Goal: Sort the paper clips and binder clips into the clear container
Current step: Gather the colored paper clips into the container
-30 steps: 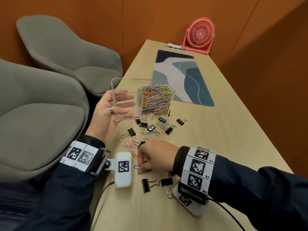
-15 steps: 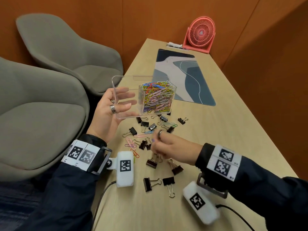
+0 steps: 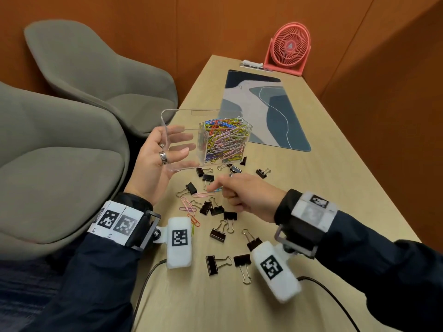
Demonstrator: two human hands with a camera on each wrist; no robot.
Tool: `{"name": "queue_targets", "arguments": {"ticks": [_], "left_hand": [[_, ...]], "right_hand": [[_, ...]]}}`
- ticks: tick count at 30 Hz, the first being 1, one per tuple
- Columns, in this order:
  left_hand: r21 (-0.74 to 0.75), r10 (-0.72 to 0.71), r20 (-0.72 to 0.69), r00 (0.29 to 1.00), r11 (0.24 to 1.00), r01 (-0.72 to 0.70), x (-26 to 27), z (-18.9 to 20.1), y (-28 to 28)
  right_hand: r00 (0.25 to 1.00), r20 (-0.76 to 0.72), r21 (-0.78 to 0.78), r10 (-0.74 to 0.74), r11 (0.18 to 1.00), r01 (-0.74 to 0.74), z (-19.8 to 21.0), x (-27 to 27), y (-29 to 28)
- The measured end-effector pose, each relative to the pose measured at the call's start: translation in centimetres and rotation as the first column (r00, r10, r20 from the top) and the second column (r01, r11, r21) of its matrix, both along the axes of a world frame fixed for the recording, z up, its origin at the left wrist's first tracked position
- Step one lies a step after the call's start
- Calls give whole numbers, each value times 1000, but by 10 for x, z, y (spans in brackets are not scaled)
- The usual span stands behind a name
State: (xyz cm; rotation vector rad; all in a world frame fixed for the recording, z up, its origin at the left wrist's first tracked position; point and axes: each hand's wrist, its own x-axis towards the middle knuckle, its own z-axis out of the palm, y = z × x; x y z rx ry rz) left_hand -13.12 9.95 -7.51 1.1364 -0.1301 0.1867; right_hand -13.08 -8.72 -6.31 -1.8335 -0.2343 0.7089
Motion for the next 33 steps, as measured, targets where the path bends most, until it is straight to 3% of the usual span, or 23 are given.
{"name": "queue_targets", "arguments": {"ticks": [2,3,6,14,24,27,31,33], "left_hand": [[-11,13,4,1000,1000,-13,0,0,1],[-16,22,6,1000,1000,-22,0,0,1],[-29,40,11,999,999,-40,0,1,4],[-61,62,10,998,996,-61,0,2,8],[-54,60,12,998,997,-59,1,2,8],[-51,58,10,998,997,-57,1,1,7],[-46,56,11,998,997,-56,1,1,7],[-45,58,14,998,997,-57,1,1,7]], "right_hand": [[950,239,-309,203,943,-124,2,-2,14],[910,292,-414,294,897,-157,1,-2,21],[850,304,-591,430,785,-186,-4,-2,38],[785,308,-747,537,647,-150,-9,8,58],[762,287,-804,581,579,-138,-7,11,62],[712,290,-843,640,523,-127,-6,8,62],[644,243,-916,725,391,-95,-1,1,66],[617,246,-926,748,369,-78,0,1,67]]}}
